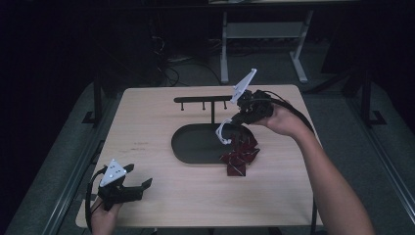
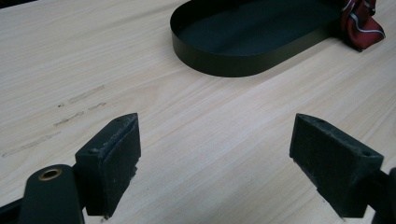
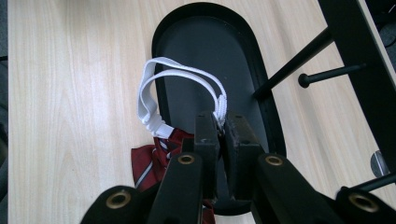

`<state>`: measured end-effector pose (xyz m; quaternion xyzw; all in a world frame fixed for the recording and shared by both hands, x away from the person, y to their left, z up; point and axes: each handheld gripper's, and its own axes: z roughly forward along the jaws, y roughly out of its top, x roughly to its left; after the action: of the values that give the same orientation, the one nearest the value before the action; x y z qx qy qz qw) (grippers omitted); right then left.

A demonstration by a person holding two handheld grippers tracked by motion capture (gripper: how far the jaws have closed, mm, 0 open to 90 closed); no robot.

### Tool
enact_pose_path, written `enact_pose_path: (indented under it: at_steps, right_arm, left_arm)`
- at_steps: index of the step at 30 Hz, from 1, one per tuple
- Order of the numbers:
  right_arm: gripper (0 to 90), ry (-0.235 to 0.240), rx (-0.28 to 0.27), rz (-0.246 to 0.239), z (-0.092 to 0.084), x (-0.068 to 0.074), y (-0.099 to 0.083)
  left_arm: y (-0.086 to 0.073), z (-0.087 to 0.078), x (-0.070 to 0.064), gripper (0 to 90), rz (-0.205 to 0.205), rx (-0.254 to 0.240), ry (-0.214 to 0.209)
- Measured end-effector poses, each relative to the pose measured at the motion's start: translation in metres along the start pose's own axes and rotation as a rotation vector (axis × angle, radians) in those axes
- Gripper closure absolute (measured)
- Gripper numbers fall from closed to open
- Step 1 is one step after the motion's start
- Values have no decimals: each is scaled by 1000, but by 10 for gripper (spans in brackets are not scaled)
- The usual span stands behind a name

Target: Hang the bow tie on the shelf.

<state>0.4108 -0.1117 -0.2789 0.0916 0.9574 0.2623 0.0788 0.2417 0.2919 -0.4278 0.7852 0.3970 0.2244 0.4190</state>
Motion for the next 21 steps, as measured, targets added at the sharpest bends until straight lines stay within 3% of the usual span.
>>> enact_pose_path:
  at_steps: [21]
  right_arm:
    - [840,-19,31,14,-6,-19,20]
  left_arm:
    - [0,-1,0,161,-1,-3,1]
